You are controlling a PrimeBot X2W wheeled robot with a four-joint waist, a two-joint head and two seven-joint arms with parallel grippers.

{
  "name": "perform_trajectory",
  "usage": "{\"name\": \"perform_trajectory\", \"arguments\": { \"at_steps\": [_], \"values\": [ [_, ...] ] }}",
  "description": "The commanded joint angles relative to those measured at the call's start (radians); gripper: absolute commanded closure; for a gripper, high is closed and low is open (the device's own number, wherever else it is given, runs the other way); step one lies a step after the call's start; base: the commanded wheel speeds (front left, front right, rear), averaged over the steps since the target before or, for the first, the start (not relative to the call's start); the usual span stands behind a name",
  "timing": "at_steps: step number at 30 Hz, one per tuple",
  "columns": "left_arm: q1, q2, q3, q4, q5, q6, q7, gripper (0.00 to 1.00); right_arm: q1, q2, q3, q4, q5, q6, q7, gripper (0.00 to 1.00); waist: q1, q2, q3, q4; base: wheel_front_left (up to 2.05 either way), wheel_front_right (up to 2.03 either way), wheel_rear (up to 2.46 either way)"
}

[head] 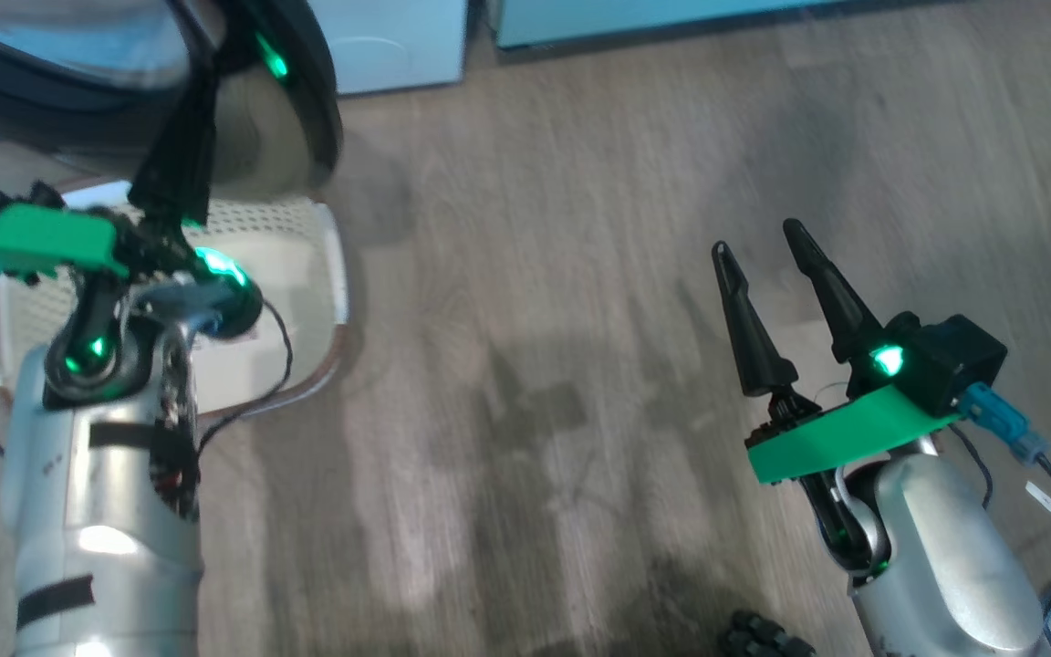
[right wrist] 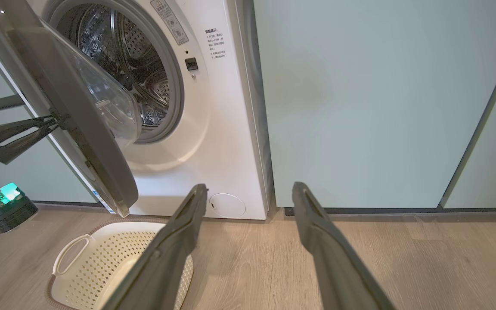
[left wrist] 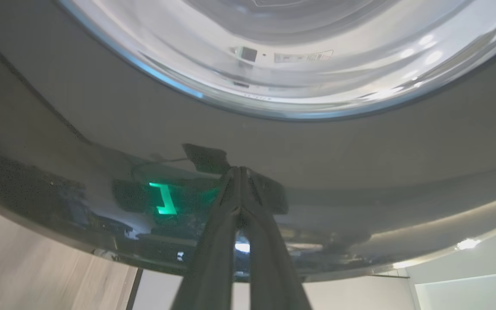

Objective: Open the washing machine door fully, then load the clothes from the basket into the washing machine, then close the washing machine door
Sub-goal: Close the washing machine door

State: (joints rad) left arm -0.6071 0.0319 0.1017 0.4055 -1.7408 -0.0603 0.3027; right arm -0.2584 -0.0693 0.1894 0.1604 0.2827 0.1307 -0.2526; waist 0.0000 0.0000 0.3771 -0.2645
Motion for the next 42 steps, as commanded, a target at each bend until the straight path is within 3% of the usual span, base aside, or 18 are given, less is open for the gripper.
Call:
{"name": "perform_trajectory", "arguments": {
  "at_steps": [1,16,25,30,37,42],
  "values": [
    [-0.050,0.018,0.023,-0.020,-0.004,-0.012,-0.015,1.00,-0.019,0.008,0.013,-0.039,0.008,0.000,-0.009,0.00,0.0000,0.0000,0.048,-0.054,0.00,0.00,0.00],
    [-0.311,0.045,0.083,0.108,0.082,-0.030,-0.240,1.00,-0.021,0.019,0.012,-0.055,0.082,0.000,-0.009,0.00,0.0000,0.0000,0.133,-0.235,0.00,0.00,0.00],
    [-0.476,0.046,0.099,0.287,0.131,-0.058,-0.372,1.00,0.017,0.019,-0.031,-0.077,0.101,0.000,-0.009,0.00,0.0000,0.0000,0.141,-0.252,0.00,0.00,0.00],
    [-0.515,0.043,0.092,0.340,0.141,-0.069,-0.380,1.00,0.019,0.019,-0.028,-0.077,0.104,0.000,-0.009,0.00,0.0000,0.0000,0.136,-0.251,0.00,0.00,0.00],
    [-0.431,0.051,0.055,0.295,0.174,-0.070,-0.332,1.00,-0.010,0.019,0.000,-0.059,0.087,0.000,-0.009,0.00,0.0000,0.0000,0.096,-0.235,0.00,0.00,0.00],
    [-0.328,0.041,-0.009,0.247,0.205,-0.070,-0.286,1.00,-0.014,0.019,-0.010,-0.047,0.059,0.000,-0.009,0.00,0.0000,0.0000,0.047,-0.187,0.00,0.00,0.00]
  ]
}}
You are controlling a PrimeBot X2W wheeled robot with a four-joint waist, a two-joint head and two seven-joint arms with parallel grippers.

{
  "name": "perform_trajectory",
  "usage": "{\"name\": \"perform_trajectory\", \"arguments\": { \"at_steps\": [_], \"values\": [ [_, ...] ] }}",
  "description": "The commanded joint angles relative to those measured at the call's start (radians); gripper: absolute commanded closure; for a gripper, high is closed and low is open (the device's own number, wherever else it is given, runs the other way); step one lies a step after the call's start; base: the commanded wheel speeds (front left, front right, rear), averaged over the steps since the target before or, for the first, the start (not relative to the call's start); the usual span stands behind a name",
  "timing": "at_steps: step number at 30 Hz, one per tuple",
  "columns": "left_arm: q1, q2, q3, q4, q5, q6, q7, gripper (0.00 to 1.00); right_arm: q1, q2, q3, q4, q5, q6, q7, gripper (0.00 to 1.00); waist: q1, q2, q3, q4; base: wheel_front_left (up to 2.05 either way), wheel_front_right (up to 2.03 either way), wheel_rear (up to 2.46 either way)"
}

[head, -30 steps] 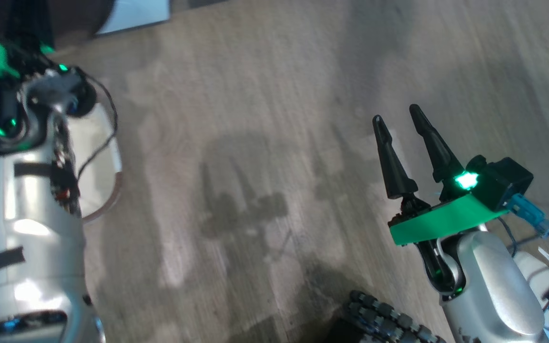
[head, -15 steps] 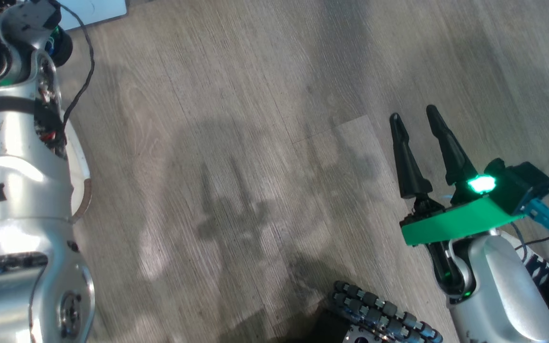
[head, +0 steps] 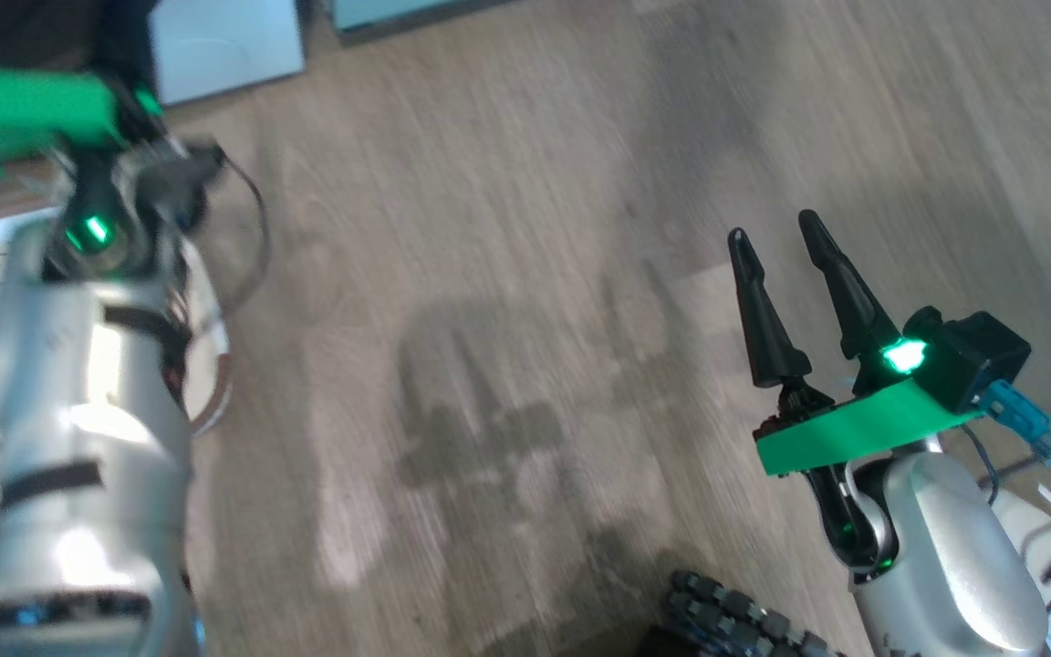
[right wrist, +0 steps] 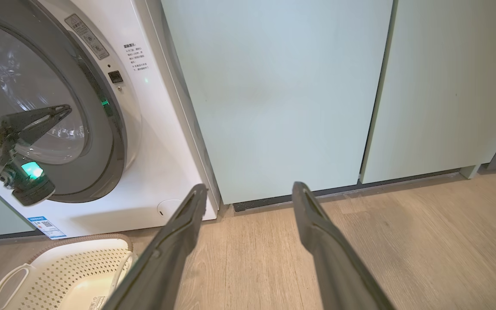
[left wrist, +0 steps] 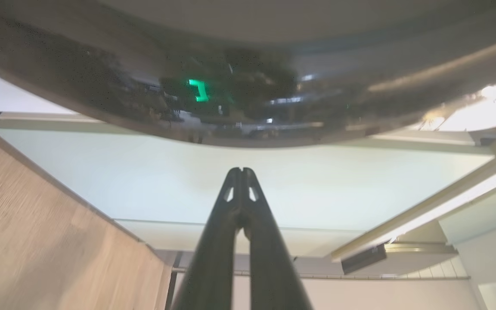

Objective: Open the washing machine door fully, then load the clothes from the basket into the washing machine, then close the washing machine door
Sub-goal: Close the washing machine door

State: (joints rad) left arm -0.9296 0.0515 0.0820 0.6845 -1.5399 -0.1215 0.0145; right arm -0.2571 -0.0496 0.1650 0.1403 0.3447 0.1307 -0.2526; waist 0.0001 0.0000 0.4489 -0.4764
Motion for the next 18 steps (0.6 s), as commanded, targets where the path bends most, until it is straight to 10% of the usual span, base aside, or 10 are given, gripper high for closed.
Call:
{"name": "perform_trajectory", "arguments": {
  "at_steps": [1,8,18],
  "values": [
    [0.054,0.017,-0.031,-0.065,0.024,-0.009,0.024,1.00,-0.013,-0.001,0.008,-0.021,-0.018,0.000,-0.009,0.00,-0.0001,0.0000,-0.051,0.053,0.00,0.00,0.00],
    [0.338,0.034,-0.217,-0.237,0.119,-0.009,0.083,1.00,0.007,-0.001,-0.015,-0.001,-0.064,0.000,-0.009,0.00,-0.0001,0.0000,-0.156,0.167,0.00,0.00,0.00],
    [0.534,0.230,-0.541,-0.321,0.417,-0.009,0.046,1.00,0.030,-0.010,-0.038,0.013,-0.079,0.000,-0.009,0.00,-0.0001,0.0000,-0.242,0.289,0.00,0.00,0.00]
  ]
}}
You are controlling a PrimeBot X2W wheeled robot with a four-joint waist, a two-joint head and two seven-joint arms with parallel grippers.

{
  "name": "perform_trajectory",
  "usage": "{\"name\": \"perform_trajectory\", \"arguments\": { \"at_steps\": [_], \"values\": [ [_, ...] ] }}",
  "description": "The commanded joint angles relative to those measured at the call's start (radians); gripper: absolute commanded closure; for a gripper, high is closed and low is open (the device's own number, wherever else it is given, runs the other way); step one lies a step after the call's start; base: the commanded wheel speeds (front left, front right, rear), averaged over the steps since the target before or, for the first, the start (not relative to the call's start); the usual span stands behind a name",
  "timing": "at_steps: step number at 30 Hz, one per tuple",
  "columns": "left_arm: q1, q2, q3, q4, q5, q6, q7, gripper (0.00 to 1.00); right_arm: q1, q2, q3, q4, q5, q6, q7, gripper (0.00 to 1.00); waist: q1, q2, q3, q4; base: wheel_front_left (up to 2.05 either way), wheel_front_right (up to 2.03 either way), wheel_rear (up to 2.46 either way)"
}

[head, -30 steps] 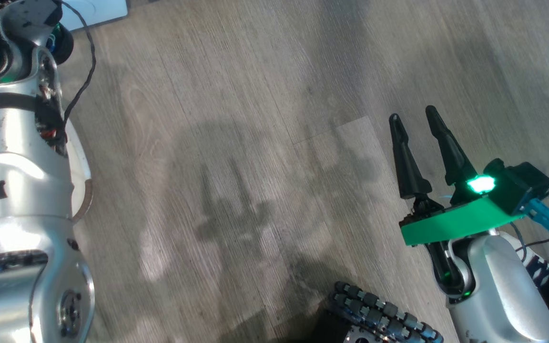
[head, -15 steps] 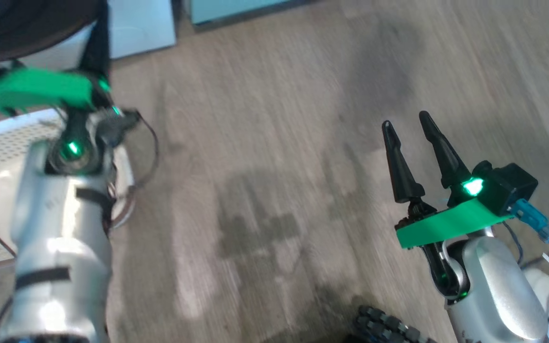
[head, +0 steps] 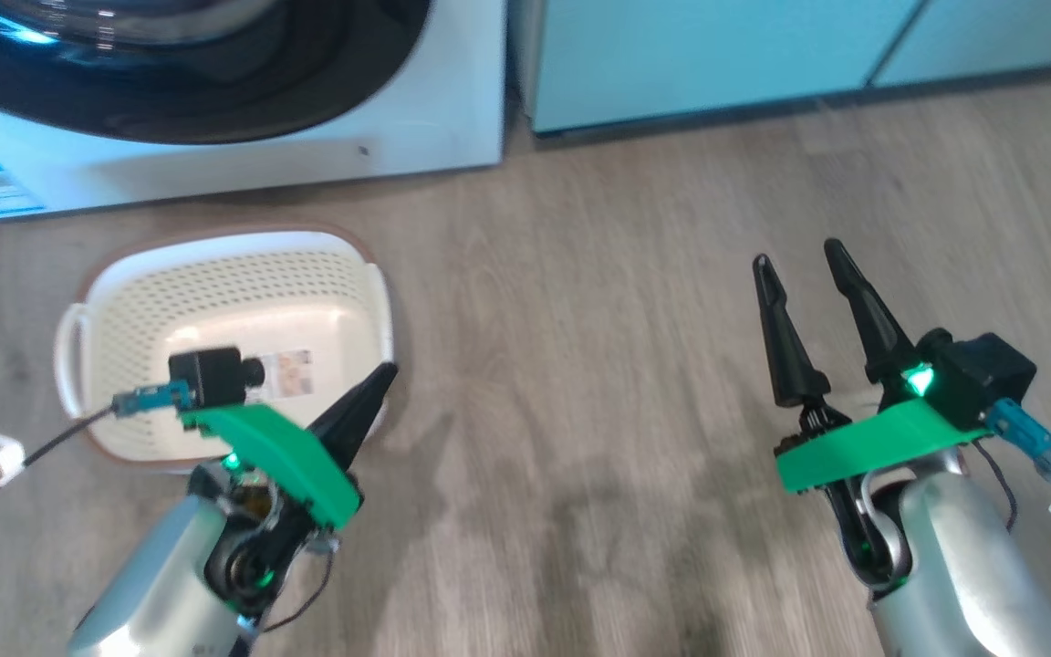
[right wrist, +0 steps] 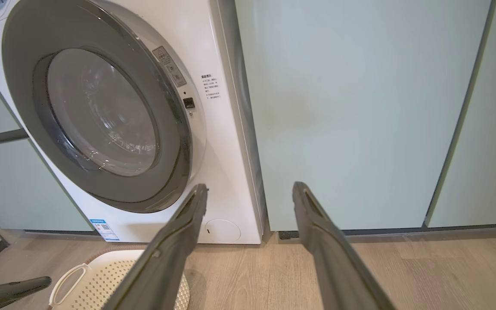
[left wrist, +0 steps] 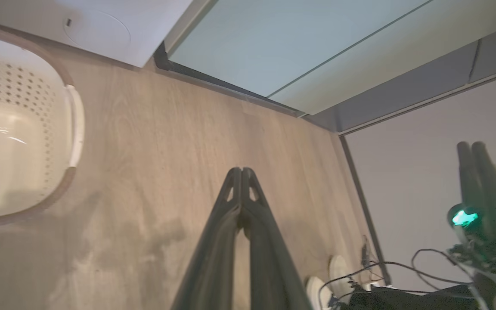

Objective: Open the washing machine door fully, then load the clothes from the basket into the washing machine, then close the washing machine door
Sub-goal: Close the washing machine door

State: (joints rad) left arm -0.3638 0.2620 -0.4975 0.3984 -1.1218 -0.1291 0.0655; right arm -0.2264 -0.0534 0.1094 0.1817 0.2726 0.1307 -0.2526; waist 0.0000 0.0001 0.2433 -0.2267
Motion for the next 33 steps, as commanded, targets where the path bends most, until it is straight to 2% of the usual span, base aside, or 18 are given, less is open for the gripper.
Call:
{"name": "perform_trajectory", "arguments": {
  "at_steps": [1,5,9,11,13,15,17,22,26,29,32,33],
  "values": [
    [-0.024,0.042,0.016,-0.030,0.034,-0.001,-0.028,1.00,0.003,-0.009,0.018,-0.027,-0.008,0.000,-0.009,0.00,0.0000,-0.0001,-0.045,0.050,0.00,0.00,0.00],
    [-0.013,0.100,-0.042,0.024,0.195,0.003,-0.161,1.00,0.023,-0.018,0.017,-0.018,-0.011,0.000,-0.009,0.00,0.0000,-0.0001,-0.087,0.093,0.00,0.00,0.00],
    [0.008,0.089,-0.017,0.057,0.287,0.061,-0.304,1.00,0.040,-0.017,0.025,-0.012,-0.010,0.000,-0.009,0.00,0.0000,-0.0001,-0.127,0.119,0.00,0.00,0.00],
    [0.027,0.081,0.029,0.046,0.339,0.101,-0.324,1.00,0.049,-0.017,0.028,-0.010,-0.011,0.000,-0.009,0.00,0.0000,-0.0001,-0.144,0.130,0.00,0.00,0.00],
    [0.059,0.049,0.146,-0.034,0.409,0.138,-0.326,1.00,0.056,-0.018,0.031,-0.010,-0.012,0.000,-0.009,0.00,0.0000,-0.0001,-0.157,0.140,0.00,0.00,0.00],
    [0.121,0.005,0.255,-0.127,0.498,0.152,-0.327,1.00,0.060,-0.021,0.036,-0.010,-0.012,0.000,-0.009,0.00,0.0000,-0.0001,-0.169,0.146,0.00,0.00,0.00],
    [0.185,-0.048,0.353,-0.208,0.583,0.146,-0.327,1.00,0.064,-0.024,0.042,-0.009,-0.012,0.000,-0.009,0.00,0.0000,-0.0001,-0.179,0.149,0.00,0.00,0.00],
    [0.294,-0.157,0.515,-0.338,0.793,0.086,-0.327,1.00,0.074,-0.031,0.056,-0.007,-0.010,0.000,-0.009,0.00,0.0000,-0.0001,-0.198,0.149,0.00,0.00,0.00],
    [0.348,-0.203,0.554,-0.380,0.876,0.053,-0.327,1.00,0.081,-0.036,0.062,-0.010,-0.008,0.000,-0.009,0.00,0.0000,-0.0001,-0.206,0.146,0.00,0.00,0.00],
    [0.372,-0.210,0.558,-0.373,0.898,0.039,-0.327,1.00,0.083,-0.037,0.067,-0.011,-0.008,0.000,-0.009,0.00,0.0000,-0.0001,-0.209,0.145,0.00,0.00,0.00],
    [0.379,-0.211,0.542,-0.359,0.877,0.035,-0.327,1.00,0.082,-0.039,0.071,-0.013,-0.007,0.000,-0.009,0.00,0.0000,-0.0001,-0.210,0.144,0.00,0.00,0.00],
    [0.381,-0.211,0.532,-0.351,0.872,0.032,-0.327,0.54,0.082,-0.039,0.071,-0.013,-0.007,0.000,-0.009,0.00,0.0000,-0.0001,-0.210,0.144,0.00,0.00,0.00]
  ]
}}
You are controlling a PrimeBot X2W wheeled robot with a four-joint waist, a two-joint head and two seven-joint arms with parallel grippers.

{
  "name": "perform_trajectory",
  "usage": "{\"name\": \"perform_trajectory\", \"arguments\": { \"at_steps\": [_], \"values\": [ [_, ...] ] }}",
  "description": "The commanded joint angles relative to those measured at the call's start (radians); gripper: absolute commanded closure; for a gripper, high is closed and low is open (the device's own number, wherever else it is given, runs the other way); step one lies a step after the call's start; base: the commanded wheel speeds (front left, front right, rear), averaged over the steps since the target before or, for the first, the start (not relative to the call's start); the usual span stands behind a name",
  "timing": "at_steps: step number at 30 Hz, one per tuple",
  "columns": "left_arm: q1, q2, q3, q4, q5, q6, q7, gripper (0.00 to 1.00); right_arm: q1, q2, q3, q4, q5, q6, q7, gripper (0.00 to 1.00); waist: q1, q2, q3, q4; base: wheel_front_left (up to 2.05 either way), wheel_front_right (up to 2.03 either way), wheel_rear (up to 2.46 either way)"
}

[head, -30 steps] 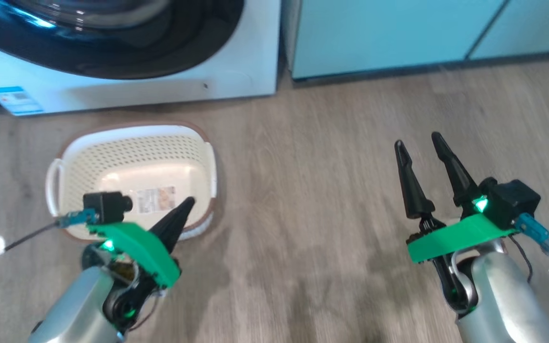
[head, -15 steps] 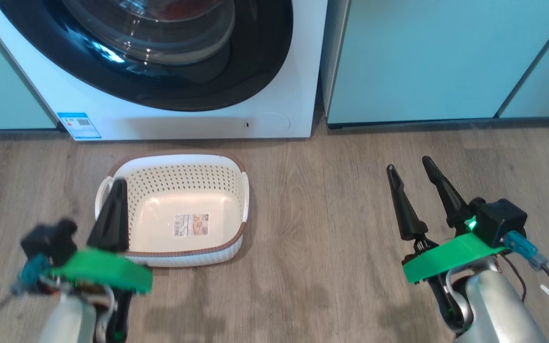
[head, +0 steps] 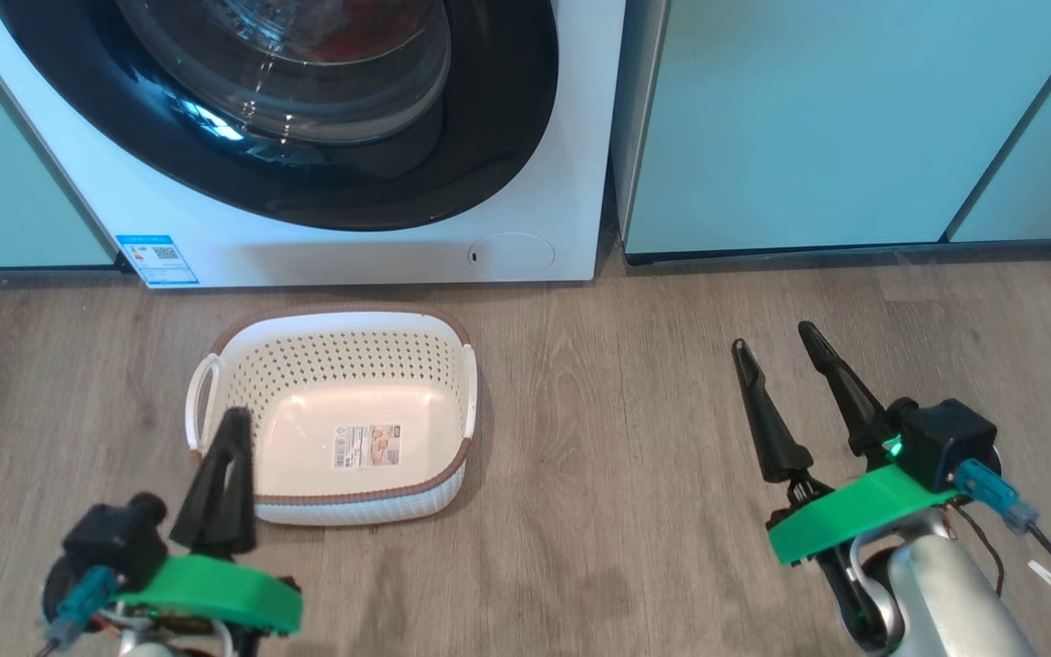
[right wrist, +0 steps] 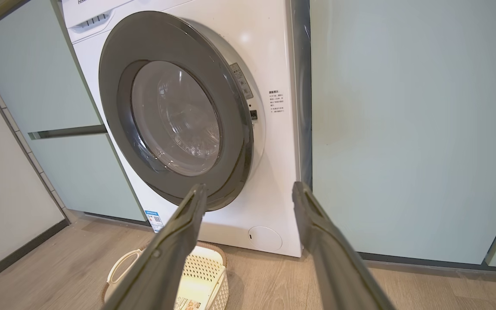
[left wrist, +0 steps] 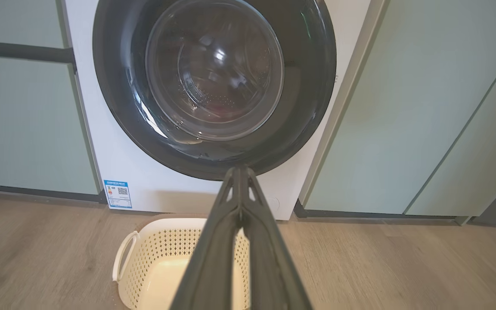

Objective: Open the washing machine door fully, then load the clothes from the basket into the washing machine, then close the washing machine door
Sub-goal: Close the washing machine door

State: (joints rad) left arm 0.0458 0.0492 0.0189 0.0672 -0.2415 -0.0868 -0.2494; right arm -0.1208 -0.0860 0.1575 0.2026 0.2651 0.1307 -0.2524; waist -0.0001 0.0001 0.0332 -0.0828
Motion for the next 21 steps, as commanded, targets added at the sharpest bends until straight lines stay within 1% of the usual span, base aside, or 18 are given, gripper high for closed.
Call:
{"name": "perform_trajectory", "arguments": {
  "at_steps": [1,2,6,21],
  "values": [
    [-0.028,0.001,0.009,-0.016,-0.008,-0.014,-0.012,0.28,-0.024,-0.007,0.023,-0.035,0.001,0.000,-0.009,0.00,0.0001,-0.0001,0.000,0.000,0.00,0.00,0.00],
    [-0.029,0.001,0.007,-0.013,-0.009,-0.015,-0.012,0.00,-0.024,-0.006,0.022,-0.036,0.001,0.000,-0.009,0.00,0.0001,-0.0001,0.001,0.000,0.00,0.00,0.00],
    [-0.032,0.001,0.005,0.000,-0.017,-0.018,-0.012,0.00,-0.024,-0.005,0.020,-0.038,0.001,0.000,-0.009,0.00,0.0001,-0.0001,0.002,0.001,0.00,0.00,0.00],
    [-0.038,0.001,0.018,-0.016,0.021,-0.004,-0.012,0.00,-0.025,0.005,0.001,-0.040,-0.009,0.000,-0.009,0.00,0.0001,-0.0001,0.011,-0.004,0.00,0.00,0.00]
  ]
}}
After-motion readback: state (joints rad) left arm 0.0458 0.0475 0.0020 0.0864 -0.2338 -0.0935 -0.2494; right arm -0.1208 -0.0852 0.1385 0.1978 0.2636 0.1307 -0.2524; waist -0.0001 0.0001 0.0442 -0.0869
